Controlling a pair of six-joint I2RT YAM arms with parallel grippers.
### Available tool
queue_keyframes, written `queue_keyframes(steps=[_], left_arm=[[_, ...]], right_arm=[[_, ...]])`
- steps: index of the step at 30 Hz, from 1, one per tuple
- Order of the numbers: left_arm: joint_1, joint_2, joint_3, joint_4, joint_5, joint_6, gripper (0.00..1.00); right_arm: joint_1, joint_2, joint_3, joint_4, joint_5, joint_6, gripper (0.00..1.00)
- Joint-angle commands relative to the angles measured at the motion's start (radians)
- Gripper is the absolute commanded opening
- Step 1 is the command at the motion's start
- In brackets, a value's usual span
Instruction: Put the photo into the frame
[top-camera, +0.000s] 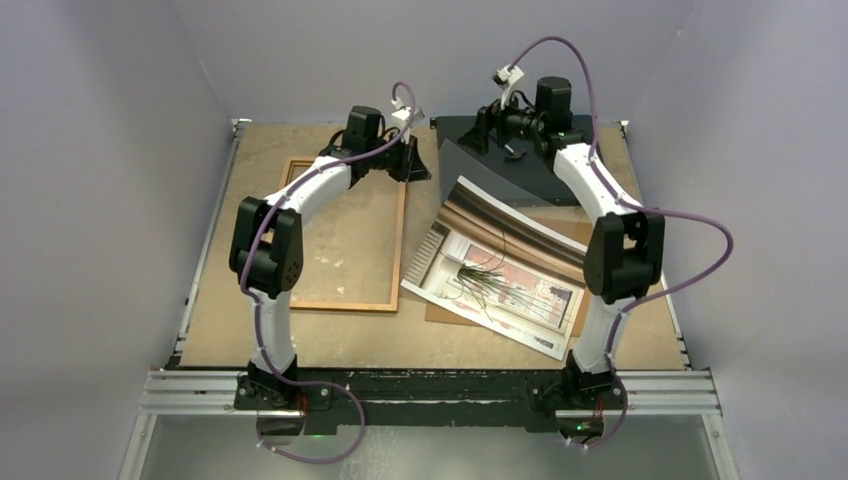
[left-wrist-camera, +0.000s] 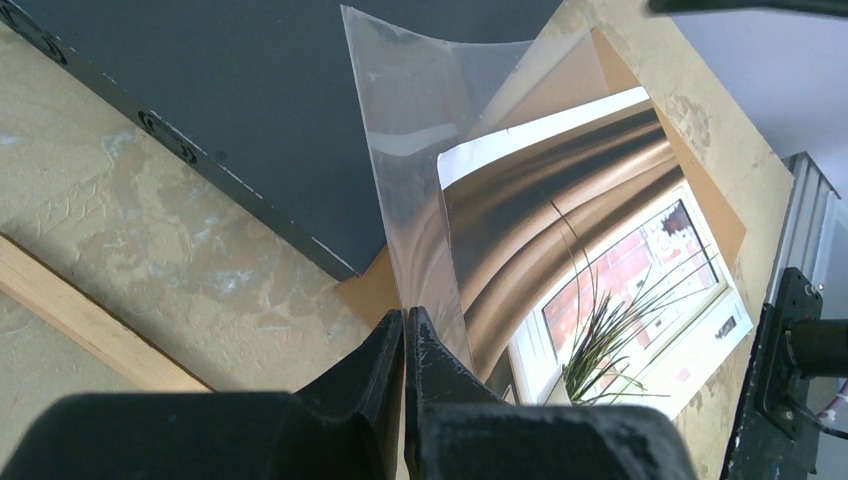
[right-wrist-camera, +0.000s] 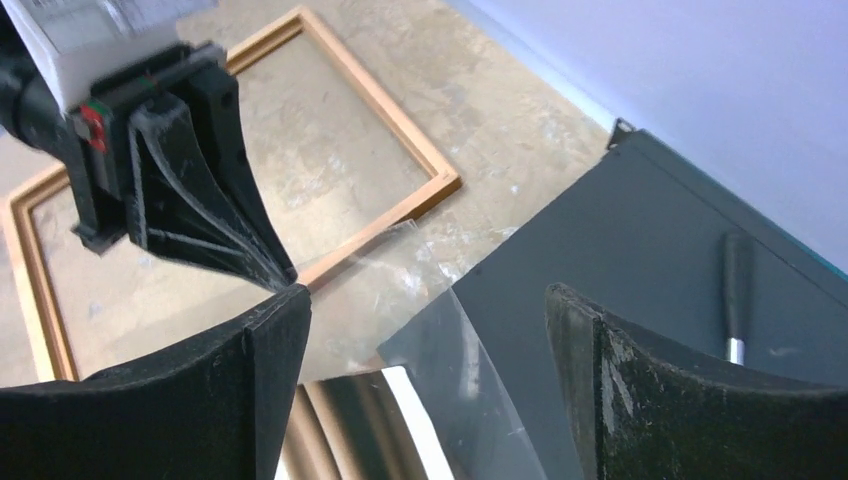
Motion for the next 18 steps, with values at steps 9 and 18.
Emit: queue_keyframes(steps=[9,18], left_arm=[[-0.001,-0.076,0.016,-0.016,0.015,0.081,0.00],[-0.001,-0.080,0.009,-0.017,0.024,0.088,0.00]], right_arm=[[-0.016,0.213,0.304,-0.315,-0.373,-0.286,0.83],[-0.043,0.302,0.324,-0.342,-0.405,-0.312,0.80]])
